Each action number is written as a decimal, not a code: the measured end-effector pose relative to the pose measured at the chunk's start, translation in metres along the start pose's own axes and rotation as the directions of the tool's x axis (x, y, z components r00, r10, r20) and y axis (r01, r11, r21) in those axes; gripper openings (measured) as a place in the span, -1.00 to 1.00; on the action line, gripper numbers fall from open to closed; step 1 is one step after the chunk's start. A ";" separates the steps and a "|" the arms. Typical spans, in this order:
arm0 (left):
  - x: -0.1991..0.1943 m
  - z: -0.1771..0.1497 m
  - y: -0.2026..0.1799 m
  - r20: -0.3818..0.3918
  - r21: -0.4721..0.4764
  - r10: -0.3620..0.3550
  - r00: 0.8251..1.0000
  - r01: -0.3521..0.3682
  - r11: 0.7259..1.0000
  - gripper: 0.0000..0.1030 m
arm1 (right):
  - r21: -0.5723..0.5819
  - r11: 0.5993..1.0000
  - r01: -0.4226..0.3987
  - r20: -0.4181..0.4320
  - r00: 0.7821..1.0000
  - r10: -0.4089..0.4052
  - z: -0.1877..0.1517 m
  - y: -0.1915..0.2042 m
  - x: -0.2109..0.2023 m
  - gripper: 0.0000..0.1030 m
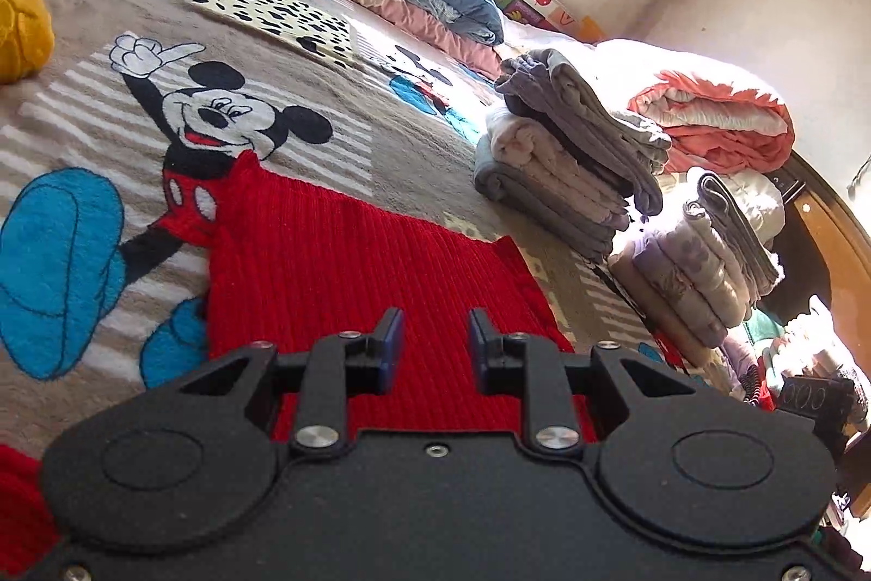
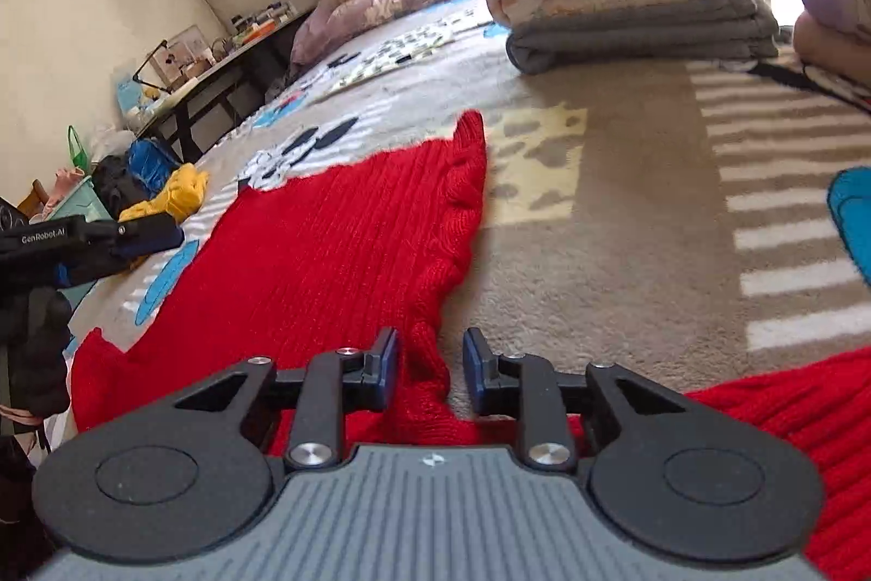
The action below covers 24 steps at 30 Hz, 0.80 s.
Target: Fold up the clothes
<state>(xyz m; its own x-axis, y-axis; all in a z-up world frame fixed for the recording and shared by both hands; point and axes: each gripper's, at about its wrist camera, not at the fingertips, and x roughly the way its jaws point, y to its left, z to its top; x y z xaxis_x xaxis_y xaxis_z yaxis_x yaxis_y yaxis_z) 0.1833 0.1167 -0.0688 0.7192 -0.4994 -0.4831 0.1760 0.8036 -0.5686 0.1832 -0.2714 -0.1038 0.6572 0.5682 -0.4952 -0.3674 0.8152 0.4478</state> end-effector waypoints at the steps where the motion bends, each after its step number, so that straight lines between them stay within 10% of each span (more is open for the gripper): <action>1: -0.008 -0.003 0.003 0.016 -0.043 0.006 1.000 -0.005 0.999 -0.56 | -0.001 1.000 -0.005 0.032 0.999 0.005 0.000 0.004 -0.006 -0.44; 8: -0.045 -0.020 0.044 0.144 -0.394 -0.037 0.989 0.091 0.915 -0.56 | 0.199 0.979 -0.043 -0.001 0.999 0.044 0.004 -0.005 0.031 -0.49; 10: -0.041 -0.018 0.053 0.146 -0.438 -0.038 0.989 0.099 0.893 -0.56 | 0.308 0.951 -0.022 -0.032 0.999 0.033 -0.002 -0.024 0.045 -1.00; 13: -0.031 -0.017 0.062 0.132 -0.477 -0.056 0.990 0.113 0.871 -0.56 | 0.500 0.858 -0.116 0.036 0.993 0.114 -0.011 -0.057 0.041 -1.00; 18: -0.019 -0.018 0.059 0.101 -0.459 -0.082 0.992 0.119 0.880 -0.29 | 0.545 0.818 -0.184 0.111 0.983 0.147 -0.007 -0.065 0.028 -0.43; 24: -0.011 -0.017 0.063 0.079 -0.458 -0.076 0.994 0.104 0.883 -0.28 | 0.545 0.824 -0.155 0.031 0.986 0.165 0.006 -0.067 0.055 -0.47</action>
<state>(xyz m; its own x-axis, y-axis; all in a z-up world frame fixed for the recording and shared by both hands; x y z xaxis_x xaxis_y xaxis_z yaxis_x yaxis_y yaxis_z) 0.1749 0.1677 -0.1108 0.7544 -0.5320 -0.3845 -0.0777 0.5093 -0.8571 0.2475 -0.2957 -0.1566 0.6076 0.6911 -0.3914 -0.0456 0.5224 0.8515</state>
